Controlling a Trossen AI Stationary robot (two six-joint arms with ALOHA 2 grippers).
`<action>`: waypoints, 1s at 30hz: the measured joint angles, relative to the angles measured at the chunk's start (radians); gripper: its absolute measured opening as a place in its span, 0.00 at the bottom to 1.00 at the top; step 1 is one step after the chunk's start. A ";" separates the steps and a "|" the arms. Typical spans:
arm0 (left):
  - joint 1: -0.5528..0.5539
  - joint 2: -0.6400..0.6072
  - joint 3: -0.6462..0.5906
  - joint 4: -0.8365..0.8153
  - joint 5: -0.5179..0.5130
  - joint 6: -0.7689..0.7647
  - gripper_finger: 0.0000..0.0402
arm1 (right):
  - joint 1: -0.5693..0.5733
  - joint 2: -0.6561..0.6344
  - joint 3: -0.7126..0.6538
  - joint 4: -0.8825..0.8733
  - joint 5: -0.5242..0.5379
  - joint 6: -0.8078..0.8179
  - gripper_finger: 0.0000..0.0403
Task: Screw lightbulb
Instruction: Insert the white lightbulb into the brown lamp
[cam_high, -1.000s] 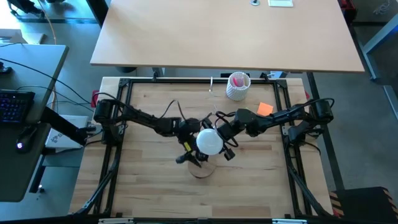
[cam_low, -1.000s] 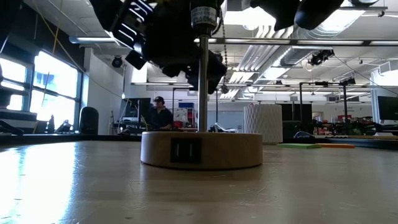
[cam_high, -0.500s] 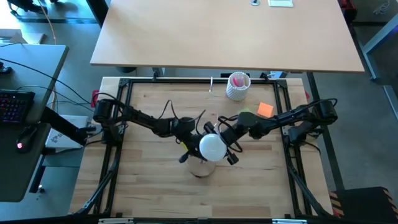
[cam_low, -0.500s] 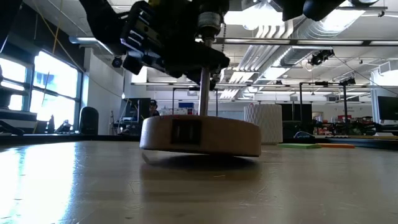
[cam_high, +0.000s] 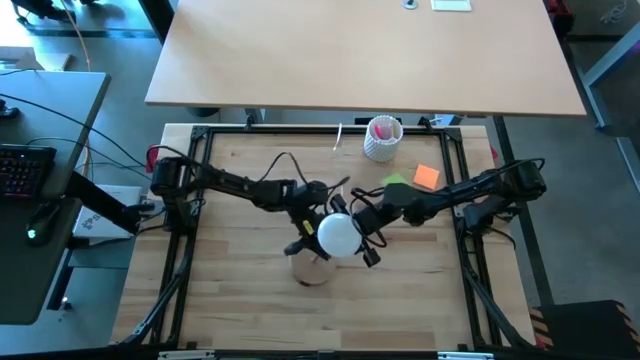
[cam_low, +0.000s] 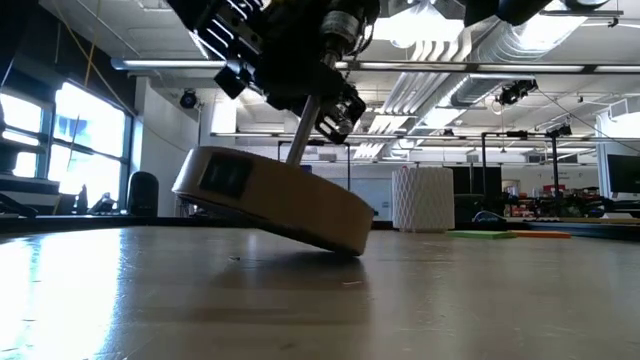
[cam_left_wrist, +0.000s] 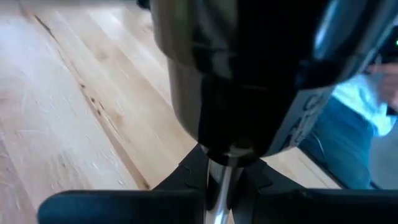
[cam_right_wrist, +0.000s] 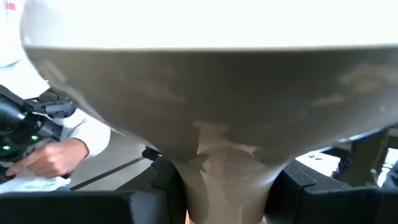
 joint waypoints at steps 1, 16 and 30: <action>-0.005 -0.004 0.005 -0.022 -0.013 0.011 0.06 | 0.007 -0.013 -0.015 0.006 0.016 -0.006 0.35; -0.005 0.010 0.017 0.055 -0.204 0.122 0.08 | 0.065 -0.169 -0.375 0.418 0.364 0.011 0.35; 0.054 0.045 -0.067 0.142 -0.110 0.080 0.22 | 0.065 -0.169 -0.372 0.386 0.364 0.009 0.35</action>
